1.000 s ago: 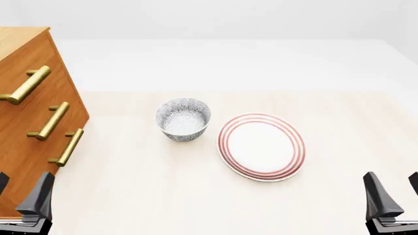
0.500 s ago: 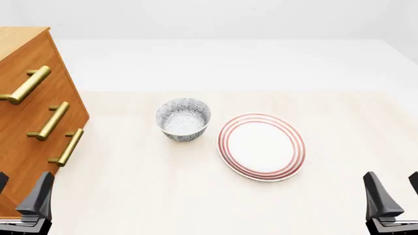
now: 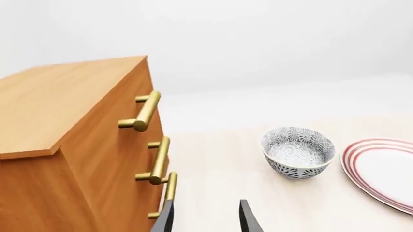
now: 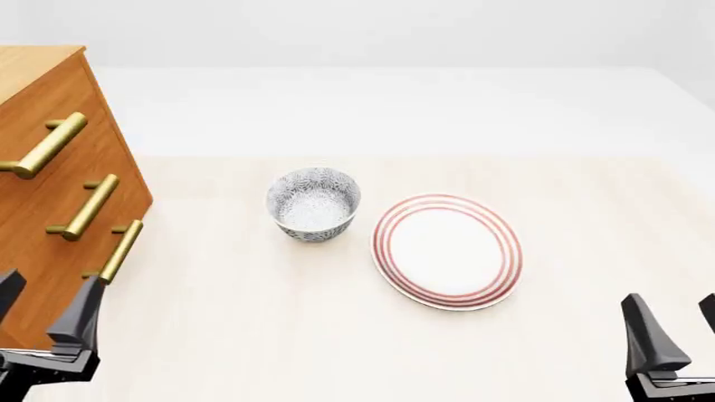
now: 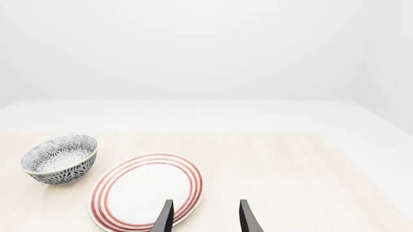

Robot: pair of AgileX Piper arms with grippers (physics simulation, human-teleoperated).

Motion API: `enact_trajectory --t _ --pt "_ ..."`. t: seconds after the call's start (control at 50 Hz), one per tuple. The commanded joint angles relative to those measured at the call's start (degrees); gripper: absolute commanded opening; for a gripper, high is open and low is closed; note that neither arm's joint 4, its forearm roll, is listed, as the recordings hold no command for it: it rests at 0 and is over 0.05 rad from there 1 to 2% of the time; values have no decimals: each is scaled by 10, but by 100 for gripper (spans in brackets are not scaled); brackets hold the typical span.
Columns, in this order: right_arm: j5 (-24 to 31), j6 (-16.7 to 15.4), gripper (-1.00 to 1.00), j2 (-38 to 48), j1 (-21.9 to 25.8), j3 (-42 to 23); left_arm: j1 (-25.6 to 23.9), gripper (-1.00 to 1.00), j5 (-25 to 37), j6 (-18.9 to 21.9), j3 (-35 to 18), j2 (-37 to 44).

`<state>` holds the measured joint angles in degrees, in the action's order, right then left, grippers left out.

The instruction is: Open the top drawer of the cabinet.

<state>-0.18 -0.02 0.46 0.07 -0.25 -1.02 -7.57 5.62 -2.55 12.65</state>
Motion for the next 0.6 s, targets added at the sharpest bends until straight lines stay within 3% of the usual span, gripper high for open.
enact_trajectory --t 0.02,0.14,0.24,0.5,0.52,0.6 --pt "0 0 100 0 0 1 -4 100 -20 51 -23 62" --pt "0 0 100 -1 0 1 -4 100 21 72 -50 48" --pt "0 0 100 0 0 1 -8 100 51 131 -71 42" --pt "0 0 100 -1 0 1 -5 100 95 213 -109 52" --pt "0 0 100 0 0 1 -3 100 102 237 -113 46" --pt "0 0 100 0 0 1 -3 100 113 268 -122 42"
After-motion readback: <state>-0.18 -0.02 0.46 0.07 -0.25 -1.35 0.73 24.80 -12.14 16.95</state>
